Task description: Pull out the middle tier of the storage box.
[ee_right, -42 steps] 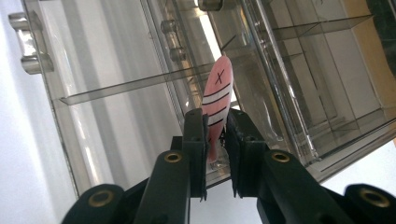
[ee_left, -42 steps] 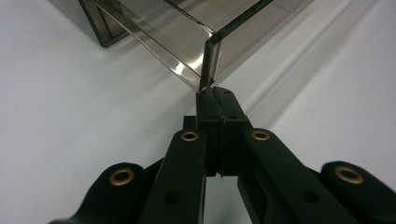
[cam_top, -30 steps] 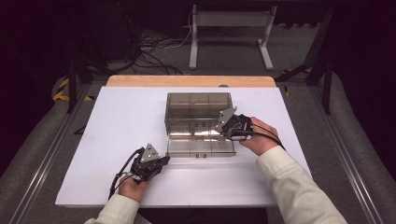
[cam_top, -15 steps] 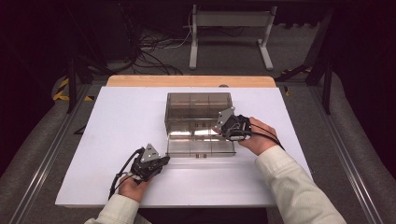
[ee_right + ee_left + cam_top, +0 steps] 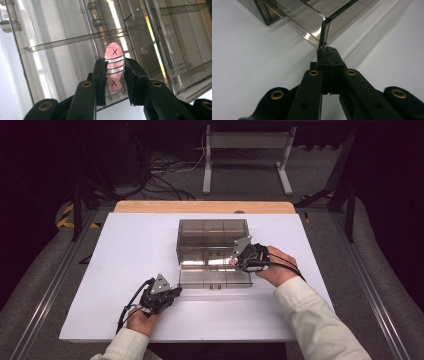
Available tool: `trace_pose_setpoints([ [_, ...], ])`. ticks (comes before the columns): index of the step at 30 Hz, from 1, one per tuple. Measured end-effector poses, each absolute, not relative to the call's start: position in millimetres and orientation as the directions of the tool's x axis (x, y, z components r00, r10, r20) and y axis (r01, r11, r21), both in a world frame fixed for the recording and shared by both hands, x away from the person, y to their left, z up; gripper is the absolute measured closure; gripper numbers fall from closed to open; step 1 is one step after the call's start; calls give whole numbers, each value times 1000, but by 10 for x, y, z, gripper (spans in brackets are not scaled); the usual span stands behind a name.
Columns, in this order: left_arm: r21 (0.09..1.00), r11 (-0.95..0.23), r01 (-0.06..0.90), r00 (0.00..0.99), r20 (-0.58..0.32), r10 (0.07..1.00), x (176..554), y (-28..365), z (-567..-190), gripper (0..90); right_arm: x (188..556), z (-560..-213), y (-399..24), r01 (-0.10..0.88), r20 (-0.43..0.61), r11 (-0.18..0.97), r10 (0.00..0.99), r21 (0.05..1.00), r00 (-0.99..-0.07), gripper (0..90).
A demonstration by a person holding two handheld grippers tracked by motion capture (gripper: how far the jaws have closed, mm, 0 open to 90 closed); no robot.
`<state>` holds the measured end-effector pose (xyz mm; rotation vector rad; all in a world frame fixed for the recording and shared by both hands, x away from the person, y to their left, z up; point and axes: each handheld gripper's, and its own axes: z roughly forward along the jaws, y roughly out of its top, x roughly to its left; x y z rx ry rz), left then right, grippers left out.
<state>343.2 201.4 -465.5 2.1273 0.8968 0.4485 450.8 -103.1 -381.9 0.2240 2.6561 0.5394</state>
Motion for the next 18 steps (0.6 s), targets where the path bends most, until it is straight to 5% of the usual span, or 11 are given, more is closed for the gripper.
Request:
trace_pose_setpoints([
  [11,764,-458,453,692,22,722,3433,2015,-4653,899,4335,-3650,-1073,32,-392,885,237,464,-889,731],
  [18,765,-456,454,691,20,722,3431,2014,-4654,899,4205,-3559,-1101,23,-367,866,236,500,-900,900],
])
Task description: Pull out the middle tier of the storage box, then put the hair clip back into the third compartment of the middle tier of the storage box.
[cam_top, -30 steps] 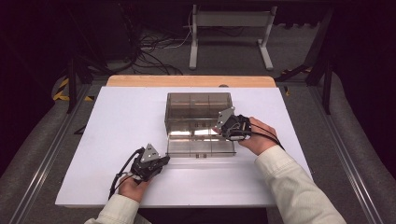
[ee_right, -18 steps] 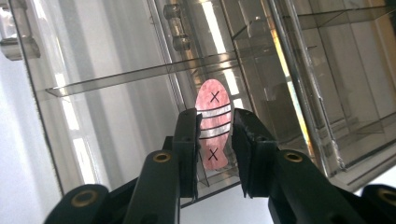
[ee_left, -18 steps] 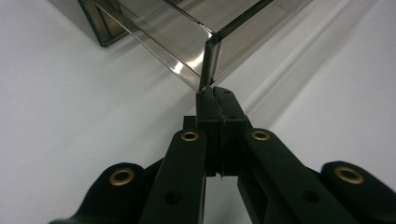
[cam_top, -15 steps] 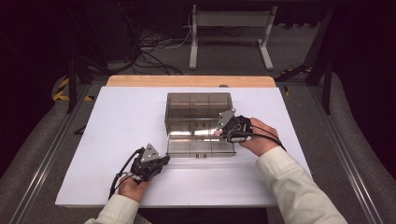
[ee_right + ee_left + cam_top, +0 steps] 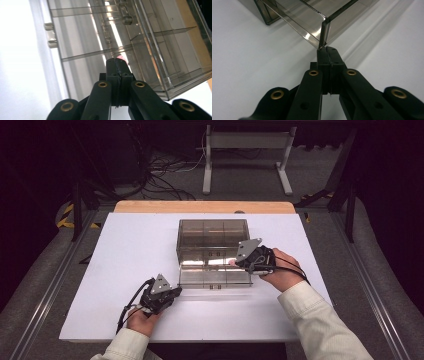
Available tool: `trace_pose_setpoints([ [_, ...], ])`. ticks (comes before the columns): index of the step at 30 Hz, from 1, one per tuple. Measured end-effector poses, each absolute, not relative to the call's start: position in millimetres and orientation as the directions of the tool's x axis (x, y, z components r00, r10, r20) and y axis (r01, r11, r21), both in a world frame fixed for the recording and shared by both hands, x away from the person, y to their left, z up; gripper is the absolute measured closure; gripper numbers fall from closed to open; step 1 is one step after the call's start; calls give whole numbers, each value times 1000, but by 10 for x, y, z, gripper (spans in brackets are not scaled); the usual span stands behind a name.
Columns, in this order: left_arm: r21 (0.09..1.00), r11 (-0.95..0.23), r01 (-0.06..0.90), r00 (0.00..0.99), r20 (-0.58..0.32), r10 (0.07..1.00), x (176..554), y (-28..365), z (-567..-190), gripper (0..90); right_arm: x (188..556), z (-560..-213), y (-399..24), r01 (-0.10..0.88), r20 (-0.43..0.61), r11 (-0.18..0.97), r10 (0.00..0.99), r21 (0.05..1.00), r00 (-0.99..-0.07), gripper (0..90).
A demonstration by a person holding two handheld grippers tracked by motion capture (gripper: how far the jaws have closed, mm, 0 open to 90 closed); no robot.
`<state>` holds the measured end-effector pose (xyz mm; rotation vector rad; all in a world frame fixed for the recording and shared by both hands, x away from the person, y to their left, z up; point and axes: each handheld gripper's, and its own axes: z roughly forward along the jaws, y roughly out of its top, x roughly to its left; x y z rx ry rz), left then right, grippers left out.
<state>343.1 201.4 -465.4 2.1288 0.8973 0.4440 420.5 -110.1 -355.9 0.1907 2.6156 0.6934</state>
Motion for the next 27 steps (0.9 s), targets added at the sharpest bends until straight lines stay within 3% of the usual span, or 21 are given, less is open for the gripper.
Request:
trace_pose_setpoints([
  [27,766,-453,456,689,19,725,3430,2014,-4655,899,3821,-3734,-1067,-1,-280,846,175,534,-944,900],
])
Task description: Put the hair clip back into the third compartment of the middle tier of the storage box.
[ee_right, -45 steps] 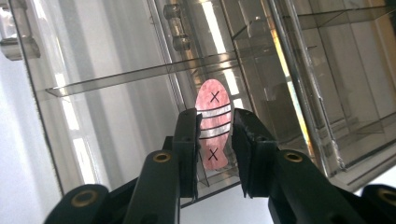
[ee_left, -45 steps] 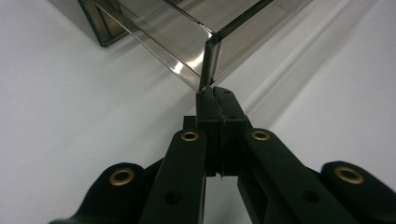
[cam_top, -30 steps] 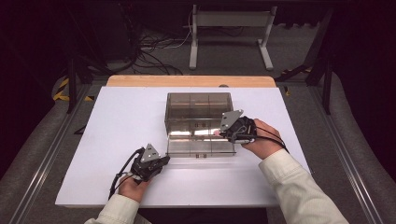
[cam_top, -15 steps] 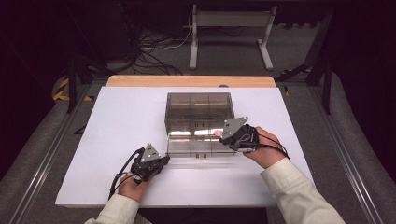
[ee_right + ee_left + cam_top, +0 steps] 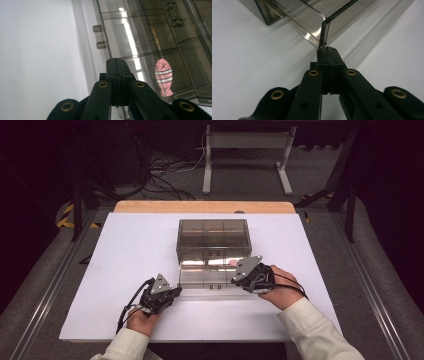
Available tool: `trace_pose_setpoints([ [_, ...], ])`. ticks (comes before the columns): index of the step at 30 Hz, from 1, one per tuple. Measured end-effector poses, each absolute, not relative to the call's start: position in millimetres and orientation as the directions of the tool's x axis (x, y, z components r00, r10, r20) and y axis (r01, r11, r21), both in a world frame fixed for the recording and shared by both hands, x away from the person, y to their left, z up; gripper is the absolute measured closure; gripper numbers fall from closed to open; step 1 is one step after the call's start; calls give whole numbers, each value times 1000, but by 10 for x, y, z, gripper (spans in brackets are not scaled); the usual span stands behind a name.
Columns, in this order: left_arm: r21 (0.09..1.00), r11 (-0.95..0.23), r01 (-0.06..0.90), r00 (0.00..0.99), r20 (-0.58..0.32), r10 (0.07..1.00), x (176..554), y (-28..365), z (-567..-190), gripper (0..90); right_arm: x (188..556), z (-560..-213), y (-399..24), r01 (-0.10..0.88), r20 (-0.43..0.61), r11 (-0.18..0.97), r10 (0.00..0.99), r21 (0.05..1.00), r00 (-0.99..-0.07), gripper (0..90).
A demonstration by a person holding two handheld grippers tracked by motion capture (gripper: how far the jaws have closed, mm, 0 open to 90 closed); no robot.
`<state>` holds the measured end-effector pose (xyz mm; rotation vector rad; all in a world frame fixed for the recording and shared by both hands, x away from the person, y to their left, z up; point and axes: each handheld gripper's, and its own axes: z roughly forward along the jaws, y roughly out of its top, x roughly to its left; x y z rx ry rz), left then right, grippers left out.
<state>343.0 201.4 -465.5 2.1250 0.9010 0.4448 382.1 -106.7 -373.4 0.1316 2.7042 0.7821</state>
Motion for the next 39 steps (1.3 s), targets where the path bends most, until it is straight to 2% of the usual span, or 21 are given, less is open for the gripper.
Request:
trace_pose_setpoints([
  [26,765,-457,454,690,22,723,3433,2015,-4653,899,3747,-4051,-860,-18,-243,892,104,452,-965,900],
  [39,767,-454,454,689,21,724,3432,2014,-4655,899,3795,-4160,-771,-7,-266,898,123,440,-956,900],
])
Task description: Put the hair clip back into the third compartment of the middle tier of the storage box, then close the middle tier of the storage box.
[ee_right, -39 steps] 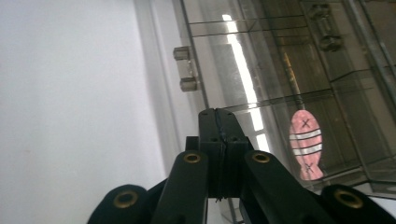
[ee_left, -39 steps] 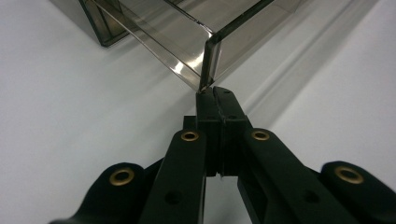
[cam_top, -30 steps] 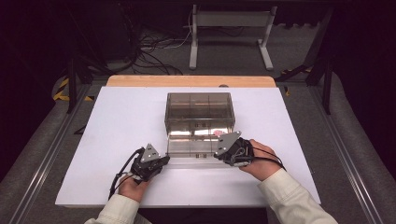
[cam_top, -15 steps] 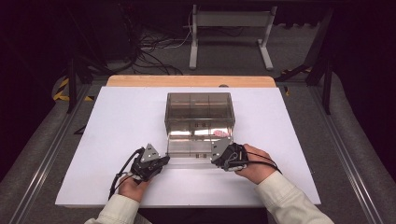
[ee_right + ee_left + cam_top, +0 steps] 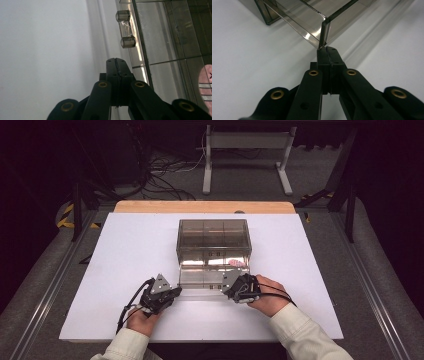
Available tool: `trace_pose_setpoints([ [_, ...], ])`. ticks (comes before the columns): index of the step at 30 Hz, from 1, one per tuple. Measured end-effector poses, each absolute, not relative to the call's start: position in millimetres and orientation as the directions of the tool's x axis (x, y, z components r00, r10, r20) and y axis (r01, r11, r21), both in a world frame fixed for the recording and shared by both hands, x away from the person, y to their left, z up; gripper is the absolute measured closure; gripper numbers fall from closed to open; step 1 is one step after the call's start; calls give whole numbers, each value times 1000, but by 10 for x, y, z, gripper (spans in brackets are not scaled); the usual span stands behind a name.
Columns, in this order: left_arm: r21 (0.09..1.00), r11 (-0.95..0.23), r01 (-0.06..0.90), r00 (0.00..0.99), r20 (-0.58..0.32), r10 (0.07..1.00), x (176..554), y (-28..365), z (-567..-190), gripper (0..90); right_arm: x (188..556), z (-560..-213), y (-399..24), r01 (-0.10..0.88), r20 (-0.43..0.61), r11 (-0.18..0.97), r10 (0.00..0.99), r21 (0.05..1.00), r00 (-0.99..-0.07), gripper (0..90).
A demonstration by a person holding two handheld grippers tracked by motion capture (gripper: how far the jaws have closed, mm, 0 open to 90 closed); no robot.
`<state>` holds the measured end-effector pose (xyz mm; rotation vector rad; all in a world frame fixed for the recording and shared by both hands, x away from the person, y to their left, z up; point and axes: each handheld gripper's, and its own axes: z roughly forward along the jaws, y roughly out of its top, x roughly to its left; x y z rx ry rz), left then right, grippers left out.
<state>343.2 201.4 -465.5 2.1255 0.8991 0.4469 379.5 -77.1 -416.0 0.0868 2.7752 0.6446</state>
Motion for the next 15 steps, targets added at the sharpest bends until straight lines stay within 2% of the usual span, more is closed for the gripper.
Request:
trace_pose_setpoints([
  [15,765,-456,455,691,19,722,3431,2013,-4654,899,3796,-4186,-714,-9,-275,897,127,443,-953,900],
])
